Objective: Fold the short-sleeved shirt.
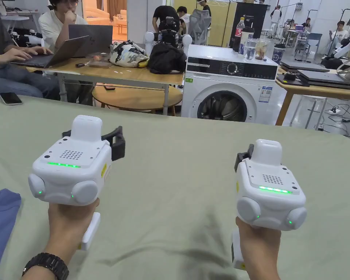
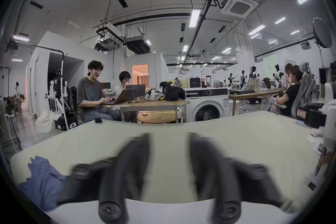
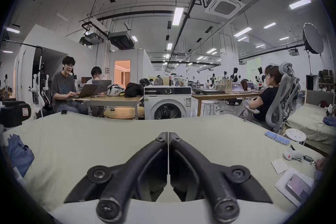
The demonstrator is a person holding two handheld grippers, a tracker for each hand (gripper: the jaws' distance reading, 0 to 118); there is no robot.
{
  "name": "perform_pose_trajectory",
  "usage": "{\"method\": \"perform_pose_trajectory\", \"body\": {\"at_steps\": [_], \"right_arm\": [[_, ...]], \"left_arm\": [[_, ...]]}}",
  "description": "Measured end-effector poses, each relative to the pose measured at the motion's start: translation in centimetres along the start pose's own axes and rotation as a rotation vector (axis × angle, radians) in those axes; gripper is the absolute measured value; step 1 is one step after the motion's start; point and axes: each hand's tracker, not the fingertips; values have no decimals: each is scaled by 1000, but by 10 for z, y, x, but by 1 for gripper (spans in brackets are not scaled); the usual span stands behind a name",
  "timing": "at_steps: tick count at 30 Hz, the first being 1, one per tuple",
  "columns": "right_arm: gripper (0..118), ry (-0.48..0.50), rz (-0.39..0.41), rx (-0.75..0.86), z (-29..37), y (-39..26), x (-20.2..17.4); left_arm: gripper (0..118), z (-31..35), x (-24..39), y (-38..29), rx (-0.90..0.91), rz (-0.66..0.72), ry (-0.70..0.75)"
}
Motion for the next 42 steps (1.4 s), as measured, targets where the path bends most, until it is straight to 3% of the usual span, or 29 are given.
{"method": "perform_pose_trajectory", "body": {"at_steps": [1,7,15,25,34,35,37,38,42], "right_arm": [[0,-11,-4,6,0,0,0],[0,7,25,10,6,1,1],[0,54,25,-50,4,3,-10],[0,318,61,-46,18,4,-143],[0,487,150,-107,36,-19,-234],[0,502,158,-114,37,-23,-239],[0,515,169,-131,38,-28,-244],[0,525,172,-141,38,-31,-246],[0,522,198,-159,37,-40,-245]], "left_arm": [[0,0,2,1,-3,-19,8],[0,3,4,4,1,-26,50],[0,6,-24,1,-152,-25,66],[0,80,-143,12,-222,30,310],[0,117,-272,-14,-655,109,416],[6,117,-286,-20,-725,148,396],[59,112,-310,-31,-851,224,365],[72,111,-316,-36,-906,247,333],[68,100,-325,-63,-1011,302,291]]}}
